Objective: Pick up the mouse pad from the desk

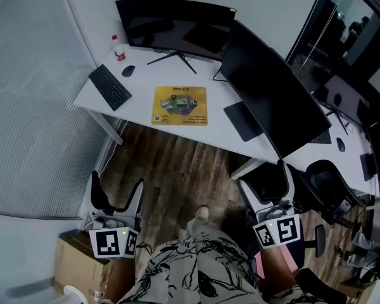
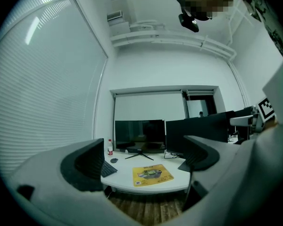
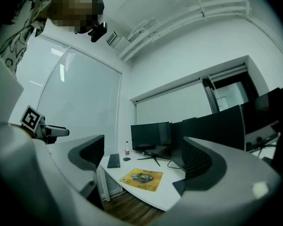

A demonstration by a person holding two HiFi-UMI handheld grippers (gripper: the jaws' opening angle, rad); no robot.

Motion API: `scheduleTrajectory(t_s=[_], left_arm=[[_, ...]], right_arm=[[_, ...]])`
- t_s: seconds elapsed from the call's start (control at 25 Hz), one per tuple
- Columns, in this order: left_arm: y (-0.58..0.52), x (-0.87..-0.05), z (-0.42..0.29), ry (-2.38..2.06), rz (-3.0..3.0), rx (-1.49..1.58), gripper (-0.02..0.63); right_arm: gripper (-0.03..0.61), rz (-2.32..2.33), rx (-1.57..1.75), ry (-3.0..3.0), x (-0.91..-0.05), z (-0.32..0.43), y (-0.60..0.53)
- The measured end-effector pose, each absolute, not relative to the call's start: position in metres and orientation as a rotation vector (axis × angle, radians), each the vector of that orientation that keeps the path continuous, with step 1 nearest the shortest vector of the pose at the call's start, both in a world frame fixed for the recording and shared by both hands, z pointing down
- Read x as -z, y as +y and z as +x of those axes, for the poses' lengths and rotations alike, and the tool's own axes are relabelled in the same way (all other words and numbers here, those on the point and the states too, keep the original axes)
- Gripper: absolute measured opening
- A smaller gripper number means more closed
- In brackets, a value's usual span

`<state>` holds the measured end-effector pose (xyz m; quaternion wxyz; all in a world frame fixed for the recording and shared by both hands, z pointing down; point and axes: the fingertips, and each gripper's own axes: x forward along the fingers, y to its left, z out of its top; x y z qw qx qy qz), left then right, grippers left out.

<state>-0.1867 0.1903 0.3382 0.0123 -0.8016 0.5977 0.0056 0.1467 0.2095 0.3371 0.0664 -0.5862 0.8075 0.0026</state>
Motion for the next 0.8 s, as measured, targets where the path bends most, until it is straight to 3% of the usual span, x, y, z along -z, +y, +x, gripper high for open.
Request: scheduleTrajectory(t_s=[0.8], left_arm=[[0.111,-0.33,-0.136,1.929,-2.407,0.03,0.517]], right_arm=[[0.515,-1.689,0.022,2.477,-0.342,0.196,0.105]])
